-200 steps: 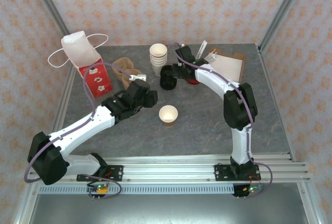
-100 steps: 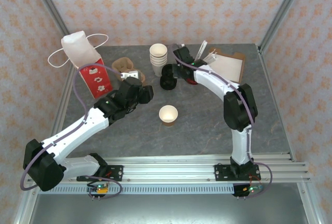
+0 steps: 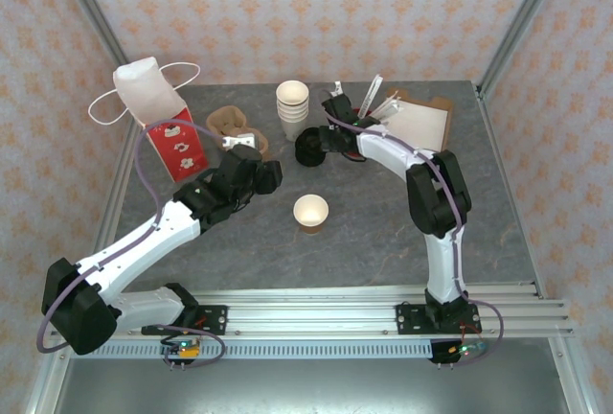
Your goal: Pack the takeout coffee
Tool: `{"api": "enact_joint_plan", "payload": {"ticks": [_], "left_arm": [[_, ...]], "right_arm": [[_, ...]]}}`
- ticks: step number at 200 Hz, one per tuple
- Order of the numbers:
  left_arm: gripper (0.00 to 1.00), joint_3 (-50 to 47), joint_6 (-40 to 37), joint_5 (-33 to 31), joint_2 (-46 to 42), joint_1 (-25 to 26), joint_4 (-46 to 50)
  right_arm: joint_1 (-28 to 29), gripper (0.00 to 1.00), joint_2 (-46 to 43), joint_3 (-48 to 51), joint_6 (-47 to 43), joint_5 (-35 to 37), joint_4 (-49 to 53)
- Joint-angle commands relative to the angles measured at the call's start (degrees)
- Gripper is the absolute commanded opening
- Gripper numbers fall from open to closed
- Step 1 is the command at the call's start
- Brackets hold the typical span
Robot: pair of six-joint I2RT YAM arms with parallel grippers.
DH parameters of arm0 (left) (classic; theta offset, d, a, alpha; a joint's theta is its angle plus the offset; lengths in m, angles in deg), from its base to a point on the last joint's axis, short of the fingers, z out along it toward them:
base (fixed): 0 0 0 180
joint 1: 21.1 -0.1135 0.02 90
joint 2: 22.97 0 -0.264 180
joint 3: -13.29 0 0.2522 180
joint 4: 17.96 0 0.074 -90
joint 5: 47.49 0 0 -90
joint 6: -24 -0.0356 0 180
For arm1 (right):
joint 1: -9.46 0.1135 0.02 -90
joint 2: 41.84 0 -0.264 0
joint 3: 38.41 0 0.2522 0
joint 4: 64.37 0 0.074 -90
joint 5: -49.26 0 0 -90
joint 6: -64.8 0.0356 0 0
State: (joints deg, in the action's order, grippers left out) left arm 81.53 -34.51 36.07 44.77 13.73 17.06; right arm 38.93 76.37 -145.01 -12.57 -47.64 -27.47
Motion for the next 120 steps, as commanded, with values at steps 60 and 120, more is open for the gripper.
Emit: {"api": "enact_joint_plan", "payload": {"ticks": [60,120], "left_arm": [[0.63,0.86,0.81,3.19,-2.92,-3.49,-1.32],[0.70,-2.40,27.00,24.88,-8.79,-9.25,-28.66]], "right_arm": [[-1.56,0.16,-16.23,10.52,6.41,-7.32,-9.80],[-0.07,0.16,-37.25,32.65,34.62,-20.74,-42.28]]}}
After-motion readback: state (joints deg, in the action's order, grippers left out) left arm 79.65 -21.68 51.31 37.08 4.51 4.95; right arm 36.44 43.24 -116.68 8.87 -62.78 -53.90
